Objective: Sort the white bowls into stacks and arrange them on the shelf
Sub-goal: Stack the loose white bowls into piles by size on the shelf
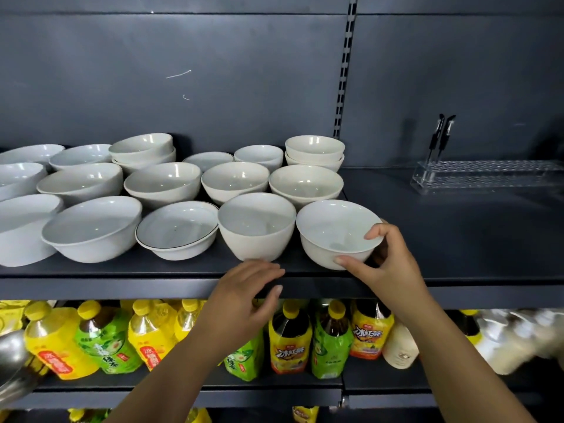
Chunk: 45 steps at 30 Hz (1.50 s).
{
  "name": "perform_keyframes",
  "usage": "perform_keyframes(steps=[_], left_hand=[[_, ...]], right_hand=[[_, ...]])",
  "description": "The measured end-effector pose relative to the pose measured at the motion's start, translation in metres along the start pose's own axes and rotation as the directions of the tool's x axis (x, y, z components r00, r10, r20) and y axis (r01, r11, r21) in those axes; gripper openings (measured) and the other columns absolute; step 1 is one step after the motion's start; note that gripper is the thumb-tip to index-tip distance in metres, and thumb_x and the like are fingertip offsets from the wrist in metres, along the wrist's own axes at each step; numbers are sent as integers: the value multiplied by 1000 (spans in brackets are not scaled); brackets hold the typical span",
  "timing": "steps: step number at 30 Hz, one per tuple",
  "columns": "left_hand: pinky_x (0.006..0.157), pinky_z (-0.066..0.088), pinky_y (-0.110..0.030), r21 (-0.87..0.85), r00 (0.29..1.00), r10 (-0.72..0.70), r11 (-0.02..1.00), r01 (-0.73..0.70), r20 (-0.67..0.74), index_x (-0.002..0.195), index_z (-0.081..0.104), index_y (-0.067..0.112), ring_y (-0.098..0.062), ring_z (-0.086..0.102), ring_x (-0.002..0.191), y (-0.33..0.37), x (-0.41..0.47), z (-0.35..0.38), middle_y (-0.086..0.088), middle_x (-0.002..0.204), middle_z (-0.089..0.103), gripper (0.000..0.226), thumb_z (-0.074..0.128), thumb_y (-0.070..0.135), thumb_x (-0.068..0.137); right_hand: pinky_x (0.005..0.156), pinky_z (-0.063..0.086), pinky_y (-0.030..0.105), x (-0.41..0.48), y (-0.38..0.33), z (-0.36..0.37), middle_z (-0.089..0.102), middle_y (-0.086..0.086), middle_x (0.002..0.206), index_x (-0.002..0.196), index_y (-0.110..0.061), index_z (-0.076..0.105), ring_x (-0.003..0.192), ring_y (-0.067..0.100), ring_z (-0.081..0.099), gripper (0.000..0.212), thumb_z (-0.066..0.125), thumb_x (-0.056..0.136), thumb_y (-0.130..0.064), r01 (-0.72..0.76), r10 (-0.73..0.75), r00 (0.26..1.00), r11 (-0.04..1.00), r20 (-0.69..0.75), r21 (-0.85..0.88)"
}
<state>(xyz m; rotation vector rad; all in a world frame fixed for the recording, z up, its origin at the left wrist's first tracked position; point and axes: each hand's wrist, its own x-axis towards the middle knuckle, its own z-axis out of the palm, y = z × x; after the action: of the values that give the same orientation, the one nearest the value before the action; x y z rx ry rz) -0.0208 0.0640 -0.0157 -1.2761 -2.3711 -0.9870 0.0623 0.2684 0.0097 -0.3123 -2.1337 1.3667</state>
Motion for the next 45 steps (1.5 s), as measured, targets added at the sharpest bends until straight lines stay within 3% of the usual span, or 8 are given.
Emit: perform_keyframes(steps=[6,9,14,25,34,39,42,45], left_hand=[[85,34,1,-126,1000,-15,992,14,-7,99,71,13,1,55,96,-1,3,-10,15,96,62,37,46,36,82],[76,40,-2,-206,997,-77,976,69,-30,99,71,22,6,59,90,4,3,-15,23,89,66,39,45,44,80],[75,44,-5,-444,986,-167,885,141,-21,92,60,47,9,62,91,31,9,-31,34,92,65,23,49,51,73],[78,50,-12,-733,942,-326,658,170,-74,106,54,33,5,62,95,58,13,-78,26,98,67,44,65,40,64],[81,54,-24,-691,839,-508,679,250,-195,105,61,25,-10,66,97,31,-10,-130,11,100,71,53,59,53,60],[78,56,-27,-690,789,-590,644,331,-173,96,63,23,-10,67,93,-6,-17,-164,6,95,72,34,55,43,70],[77,56,-24,-658,812,-564,670,345,-149,95,62,23,-6,66,89,-37,-15,-189,8,88,70,32,58,42,70],[82,54,-21,-578,860,-496,739,347,-118,96,61,24,-1,63,87,-71,-10,-215,17,84,68,28,69,39,74]], right_hand=[[80,48,31,3,3,-4,55,-9,105,76,-31,40,109,20,52,43,79,63,-20,-25,38,994,992,-106,123],[81,51,33,-2,-4,-7,58,-3,109,71,-39,43,109,20,55,45,80,47,-46,-42,64,993,977,-98,209],[60,51,12,-11,-31,-16,66,-13,92,79,-30,47,88,5,64,62,88,33,-38,78,-53,996,920,-74,384],[67,52,15,5,-83,15,69,-15,90,78,-38,64,87,1,65,60,85,25,-59,46,-227,944,810,240,585],[80,52,24,26,-118,88,67,-14,96,101,-34,58,87,-4,64,72,86,35,-30,-168,-159,864,805,478,569],[62,51,12,34,-143,131,65,-21,72,101,-25,53,68,-9,62,59,67,44,-31,-227,-160,813,799,560,557],[81,51,26,47,-159,154,68,-20,69,84,-24,56,72,-5,62,26,68,60,-20,-176,-211,797,815,566,552],[86,47,27,65,-173,181,63,-10,86,101,-14,56,89,5,58,45,78,62,-12,-100,-262,765,854,588,511]])
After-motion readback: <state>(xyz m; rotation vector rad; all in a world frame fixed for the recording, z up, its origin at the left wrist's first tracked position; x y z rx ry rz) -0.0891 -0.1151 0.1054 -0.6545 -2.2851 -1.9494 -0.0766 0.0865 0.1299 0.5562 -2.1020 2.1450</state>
